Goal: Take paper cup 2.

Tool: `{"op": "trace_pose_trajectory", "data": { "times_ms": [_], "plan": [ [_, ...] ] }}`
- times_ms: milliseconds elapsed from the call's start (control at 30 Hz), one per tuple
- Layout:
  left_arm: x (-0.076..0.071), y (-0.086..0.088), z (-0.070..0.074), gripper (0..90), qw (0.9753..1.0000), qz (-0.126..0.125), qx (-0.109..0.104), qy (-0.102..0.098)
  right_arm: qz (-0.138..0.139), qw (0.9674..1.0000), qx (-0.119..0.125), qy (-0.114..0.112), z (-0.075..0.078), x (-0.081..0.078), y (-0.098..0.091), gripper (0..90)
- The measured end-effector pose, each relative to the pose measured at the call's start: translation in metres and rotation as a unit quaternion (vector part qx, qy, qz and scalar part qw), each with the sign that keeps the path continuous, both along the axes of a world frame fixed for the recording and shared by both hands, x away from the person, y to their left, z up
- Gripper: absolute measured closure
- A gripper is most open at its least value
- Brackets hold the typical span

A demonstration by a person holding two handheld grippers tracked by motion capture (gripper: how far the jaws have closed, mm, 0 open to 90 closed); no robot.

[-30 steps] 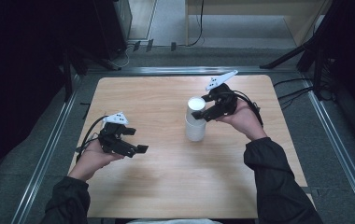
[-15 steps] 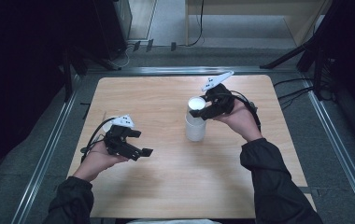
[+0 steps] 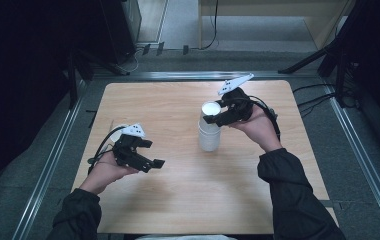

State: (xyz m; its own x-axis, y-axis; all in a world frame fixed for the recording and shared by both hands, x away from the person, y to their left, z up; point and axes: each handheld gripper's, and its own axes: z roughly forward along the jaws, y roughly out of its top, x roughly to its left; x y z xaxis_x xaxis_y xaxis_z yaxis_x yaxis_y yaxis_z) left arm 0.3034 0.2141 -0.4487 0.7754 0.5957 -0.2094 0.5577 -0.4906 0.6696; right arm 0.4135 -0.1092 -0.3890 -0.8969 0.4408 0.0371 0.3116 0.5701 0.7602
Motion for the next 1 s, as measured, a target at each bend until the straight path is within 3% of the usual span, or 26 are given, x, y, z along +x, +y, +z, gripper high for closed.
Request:
{"op": "trace_pose_trajectory", "data": {
  "times_ms": [167,733,1000],
  "plan": [
    [0.000,0.000,0.000,6.4,1.0000,-0.001,-0.001,-0.001,-0.003,0.9999,0.011,-0.004,0.011,-0.003,-0.002,34.2],
    [0.001,0.001,0.004,6.4,0.9999,0.003,-0.011,-0.010,-0.006,0.9976,0.044,-0.053,0.061,-0.026,-0.022,34.5],
    [0.005,-0.002,0.007,6.4,0.9996,-0.006,-0.020,-0.017,0.000,0.9973,0.051,-0.052,0.072,-0.047,-0.036,34.6]
  ]
}}
